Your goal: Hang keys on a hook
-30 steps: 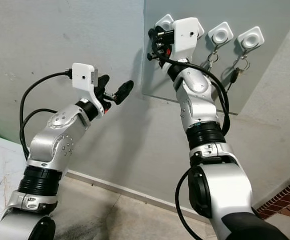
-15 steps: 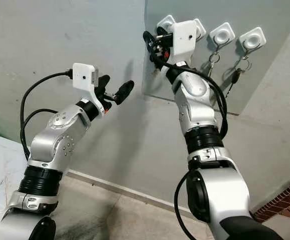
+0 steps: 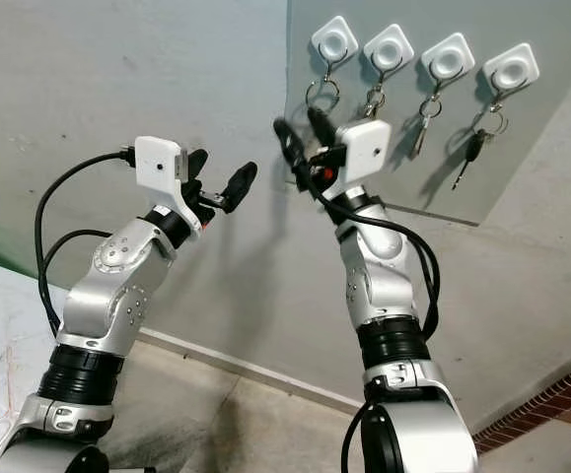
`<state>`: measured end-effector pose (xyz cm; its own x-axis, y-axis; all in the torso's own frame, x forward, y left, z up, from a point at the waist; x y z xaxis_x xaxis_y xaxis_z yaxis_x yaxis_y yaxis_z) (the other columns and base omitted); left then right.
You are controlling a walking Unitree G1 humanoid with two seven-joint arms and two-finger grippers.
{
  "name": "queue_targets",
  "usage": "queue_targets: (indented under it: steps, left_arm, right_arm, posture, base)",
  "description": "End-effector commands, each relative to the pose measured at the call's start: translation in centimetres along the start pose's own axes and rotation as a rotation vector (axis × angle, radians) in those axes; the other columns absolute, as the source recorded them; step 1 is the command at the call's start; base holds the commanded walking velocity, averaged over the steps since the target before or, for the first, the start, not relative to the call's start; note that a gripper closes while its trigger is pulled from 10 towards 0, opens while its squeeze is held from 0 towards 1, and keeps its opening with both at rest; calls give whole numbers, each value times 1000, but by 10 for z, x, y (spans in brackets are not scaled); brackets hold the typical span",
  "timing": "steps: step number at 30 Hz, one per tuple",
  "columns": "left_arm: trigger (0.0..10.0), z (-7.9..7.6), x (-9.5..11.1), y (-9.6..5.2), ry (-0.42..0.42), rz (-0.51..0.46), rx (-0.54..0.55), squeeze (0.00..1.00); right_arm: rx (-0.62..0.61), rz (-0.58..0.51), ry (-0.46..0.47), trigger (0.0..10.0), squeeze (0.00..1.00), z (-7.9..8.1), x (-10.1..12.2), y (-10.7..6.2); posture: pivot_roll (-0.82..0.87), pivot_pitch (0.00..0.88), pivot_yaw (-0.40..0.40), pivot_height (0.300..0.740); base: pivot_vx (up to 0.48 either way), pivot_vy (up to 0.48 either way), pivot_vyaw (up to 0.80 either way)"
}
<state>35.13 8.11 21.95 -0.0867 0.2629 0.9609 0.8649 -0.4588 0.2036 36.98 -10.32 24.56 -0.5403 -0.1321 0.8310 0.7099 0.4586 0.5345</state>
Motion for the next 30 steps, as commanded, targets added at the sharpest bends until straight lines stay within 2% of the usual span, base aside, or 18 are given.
queue_targets:
  steps: [1, 7, 9, 10, 13, 15, 18, 19, 22, 23, 26, 30]
  left_arm:
    - [10000, -3, 2, -1, 10, -18, -8, 0]
    - [10000, 1, -9, -7, 63, -25, 13, 0]
    - [10000, 3, -14, -10, 79, -28, 18, 0]
    - [10000, 4, -21, -15, 93, -31, 22, 0]
    - [10000, 6, -27, -18, 86, -21, 26, 0]
    - [10000, 10, -45, -27, 87, 21, 25, 0]
    - [10000, 12, -61, -36, 111, 57, 23, 0]
    - [10000, 13, -77, -44, 123, 98, 17, 0]
    - [10000, 13, -87, -49, 107, 121, 17, 0]
    - [10000, 14, -99, -55, 109, 147, 18, 0]
    - [10000, 14, -107, -59, 111, 162, 17, 0]
    - [10000, 14, -132, -68, 62, 235, 24, 0]
  right_arm:
    - [35, 1, -15, 10000, 0, 5, 2, 0]
    - [76, 43, 25, 10000, 0, 14, -11, -9]
    - [68, 69, 31, 10000, 0, 16, -18, -16]
    - [48, 100, 33, 10000, 0, 17, -27, -25]
    - [31, 121, 39, 10000, 0, 18, -34, -32]
    - [40, 188, 45, 10000, 0, 25, -50, -53]
    - [61, 238, 52, 10000, 0, 32, -62, -70]
    - [59, 278, 67, 10000, 0, 34, -70, -82]
    - [63, 302, 73, 10000, 0, 36, -74, -90]
    - [65, 337, 81, 10000, 0, 40, -82, -100]
    - [64, 361, 84, 10000, 0, 43, -86, -106]
    - [47, 440, 120, 10000, 0, 53, -104, -125]
  posture:
    - [-24, 24, -13, 740]
    - [-18, 18, -14, 740]
    - [-17, 16, -13, 740]
    - [-18, 13, -13, 740]
    - [-20, 12, -12, 740]
    - [-21, 11, -10, 740]
    - [-21, 11, -10, 740]
    - [-27, 16, -7, 740]
    - [-28, 16, -6, 740]
    - [-30, 16, -7, 740]
    - [-31, 15, -7, 740]
    - [-33, 10, -6, 740]
  base:
    - [0, 0, 0]
    - [0, 0, 0]
    - [0, 0, 0]
    - [0, 0, 0]
    - [0, 0, 0]
    - [0, 0, 0]
    - [0, 0, 0]
    - [0, 0, 0]
    - [0, 0, 0]
    - [0, 0, 0]
    - [0, 0, 0]
    - [0, 0, 0]
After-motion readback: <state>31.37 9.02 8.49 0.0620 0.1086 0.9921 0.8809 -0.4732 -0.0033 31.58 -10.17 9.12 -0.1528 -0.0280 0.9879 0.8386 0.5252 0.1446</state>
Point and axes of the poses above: a point about 5 cm out from each wrist's last joint towards the gripper, its own y axis pointing out of the wrist towards the gripper, its own x axis along the axis of the wrist's last joint, z = x × y, the point moved 1 cm from there along y, pointing out of the wrist towards the gripper, and after that the axes turned 7 degrees about -y, right-handed, at the moved point
